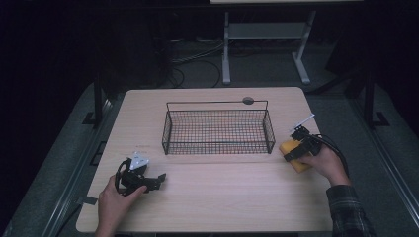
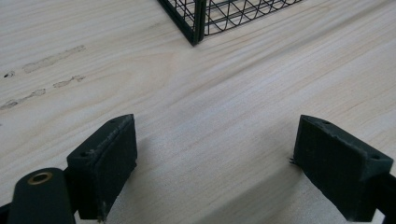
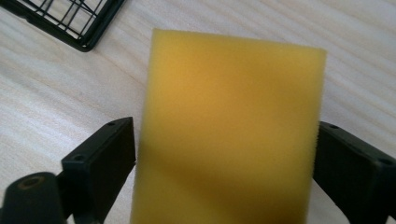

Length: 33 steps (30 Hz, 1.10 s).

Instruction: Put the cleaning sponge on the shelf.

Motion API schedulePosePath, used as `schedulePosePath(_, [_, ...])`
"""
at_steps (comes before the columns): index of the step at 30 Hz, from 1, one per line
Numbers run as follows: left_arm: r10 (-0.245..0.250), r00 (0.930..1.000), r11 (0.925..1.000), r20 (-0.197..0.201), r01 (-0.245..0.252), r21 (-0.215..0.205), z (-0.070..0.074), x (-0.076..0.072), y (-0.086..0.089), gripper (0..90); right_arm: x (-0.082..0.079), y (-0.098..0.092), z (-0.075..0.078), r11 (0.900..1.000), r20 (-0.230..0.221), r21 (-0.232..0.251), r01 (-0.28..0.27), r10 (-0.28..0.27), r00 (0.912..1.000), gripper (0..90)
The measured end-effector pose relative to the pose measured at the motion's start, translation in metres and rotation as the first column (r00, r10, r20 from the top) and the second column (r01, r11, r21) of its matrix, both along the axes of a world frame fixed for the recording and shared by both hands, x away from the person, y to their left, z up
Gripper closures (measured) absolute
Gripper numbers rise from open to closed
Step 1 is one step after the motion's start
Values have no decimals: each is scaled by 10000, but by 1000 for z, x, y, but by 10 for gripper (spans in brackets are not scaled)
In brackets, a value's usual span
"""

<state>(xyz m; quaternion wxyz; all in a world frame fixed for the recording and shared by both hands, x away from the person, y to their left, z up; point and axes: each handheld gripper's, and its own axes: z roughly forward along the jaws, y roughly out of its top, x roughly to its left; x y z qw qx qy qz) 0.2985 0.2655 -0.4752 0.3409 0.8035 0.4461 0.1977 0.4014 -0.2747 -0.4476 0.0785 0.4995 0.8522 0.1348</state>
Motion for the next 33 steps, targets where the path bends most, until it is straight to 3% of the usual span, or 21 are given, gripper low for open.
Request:
schedulePosePath(12, [2,10000,10000,6,-2,5,0,0,0,126,1,1,-4,10000,-184,-58,-14,13,9998,148])
schedulePosePath(16, [4,10000,10000,1,-4,-2,0,0,0,126,0,0,-3,10000,-188,49,-71,71,9998,201])
schedulePosePath(33, [0,10000,10000,5,0,10,0,0,0,127,0,0,-1,9999,-184,105,-84,86,9998,220])
